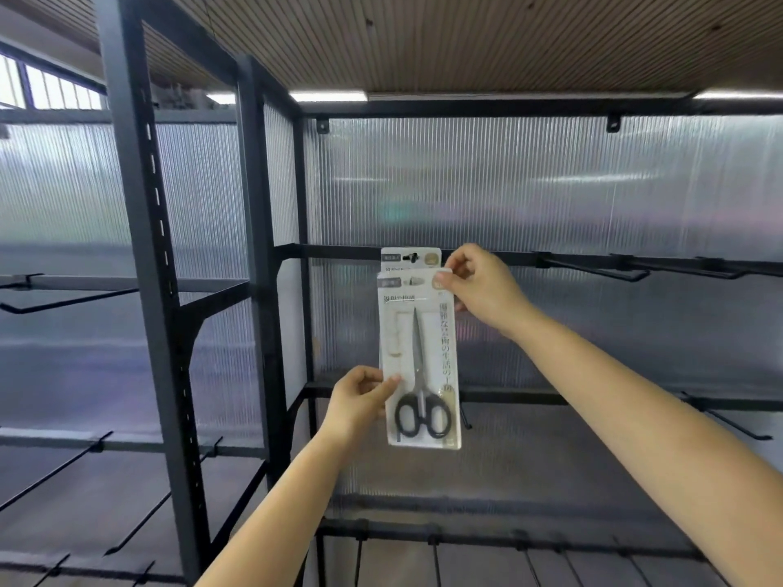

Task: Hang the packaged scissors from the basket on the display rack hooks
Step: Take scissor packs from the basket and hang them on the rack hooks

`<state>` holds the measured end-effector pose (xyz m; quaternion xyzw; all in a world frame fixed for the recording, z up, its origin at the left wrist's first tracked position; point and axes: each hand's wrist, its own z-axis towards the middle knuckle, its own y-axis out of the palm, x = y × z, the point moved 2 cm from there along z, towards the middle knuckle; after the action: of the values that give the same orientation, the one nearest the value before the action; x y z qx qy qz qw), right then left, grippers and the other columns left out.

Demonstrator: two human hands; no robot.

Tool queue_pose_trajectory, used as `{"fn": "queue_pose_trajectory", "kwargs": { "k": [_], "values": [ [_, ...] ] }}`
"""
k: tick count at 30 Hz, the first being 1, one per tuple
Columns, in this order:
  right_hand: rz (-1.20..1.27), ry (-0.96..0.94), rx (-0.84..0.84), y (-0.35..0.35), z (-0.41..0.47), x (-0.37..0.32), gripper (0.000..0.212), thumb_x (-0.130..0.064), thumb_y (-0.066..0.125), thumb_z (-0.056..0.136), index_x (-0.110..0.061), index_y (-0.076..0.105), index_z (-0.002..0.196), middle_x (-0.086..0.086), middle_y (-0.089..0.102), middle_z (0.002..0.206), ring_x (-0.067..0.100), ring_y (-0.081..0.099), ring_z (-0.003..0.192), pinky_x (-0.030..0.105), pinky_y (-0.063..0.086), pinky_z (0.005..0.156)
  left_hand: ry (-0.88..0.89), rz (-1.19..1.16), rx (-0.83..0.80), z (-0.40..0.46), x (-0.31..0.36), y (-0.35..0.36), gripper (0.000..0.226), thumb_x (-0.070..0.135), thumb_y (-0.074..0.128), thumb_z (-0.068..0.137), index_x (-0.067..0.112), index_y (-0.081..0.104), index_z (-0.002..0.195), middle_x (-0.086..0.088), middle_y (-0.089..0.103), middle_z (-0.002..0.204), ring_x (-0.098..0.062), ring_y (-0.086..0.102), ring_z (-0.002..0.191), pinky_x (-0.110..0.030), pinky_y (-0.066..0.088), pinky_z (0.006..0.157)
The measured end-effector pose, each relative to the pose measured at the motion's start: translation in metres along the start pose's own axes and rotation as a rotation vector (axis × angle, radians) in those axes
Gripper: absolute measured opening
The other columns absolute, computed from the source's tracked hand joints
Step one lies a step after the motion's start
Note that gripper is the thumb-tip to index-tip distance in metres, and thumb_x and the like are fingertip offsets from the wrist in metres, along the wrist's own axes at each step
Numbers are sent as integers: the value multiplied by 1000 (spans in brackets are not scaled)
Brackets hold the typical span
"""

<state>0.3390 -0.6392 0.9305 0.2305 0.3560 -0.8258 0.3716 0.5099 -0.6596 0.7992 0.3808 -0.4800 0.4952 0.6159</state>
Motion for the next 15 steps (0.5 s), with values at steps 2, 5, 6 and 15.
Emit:
{"fn": "queue_pose_trajectory", "kwargs": {
  "k": [2, 5, 6, 15],
  "values": [
    [-11, 0, 5, -2, 5, -3, 19, -13, 62, 88, -19, 48, 77, 14, 59, 90, 25, 60, 80, 26, 56, 55, 1, -14, -4, 0, 1, 1, 14, 14, 65, 87, 6, 54, 84, 1, 55, 66, 3, 55, 45, -10, 41, 45],
    [-55, 1, 21, -1, 15, -5, 21, -16, 64, 87, -23, 48, 76, 5, 58, 84, 28, 62, 86, 41, 56, 72, 27, -18, 12, 7, 7, 0, 14, 13, 65, 87, 6, 53, 83, 0, 54, 67, 3, 56, 46, -11, 44, 46],
    [-59, 5, 34, -1, 19, -6, 21, -17, 64, 87, -24, 47, 75, 2, 56, 81, 27, 61, 85, 43, 55, 76, 40, -16, 27, 10, 10, -1, 15, 13, 65, 87, 6, 53, 83, 0, 54, 68, 2, 56, 49, -12, 46, 48],
    [-19, 124, 102, 4, 38, 7, 20, -14, 65, 85, -19, 48, 76, 2, 54, 80, 27, 62, 87, 39, 57, 71, 63, 69, 102, 35, 11, -4, 16, 21, 68, 85, 13, 55, 79, 0, 54, 71, -13, 52, 66, -25, 48, 63]
  ]
}}
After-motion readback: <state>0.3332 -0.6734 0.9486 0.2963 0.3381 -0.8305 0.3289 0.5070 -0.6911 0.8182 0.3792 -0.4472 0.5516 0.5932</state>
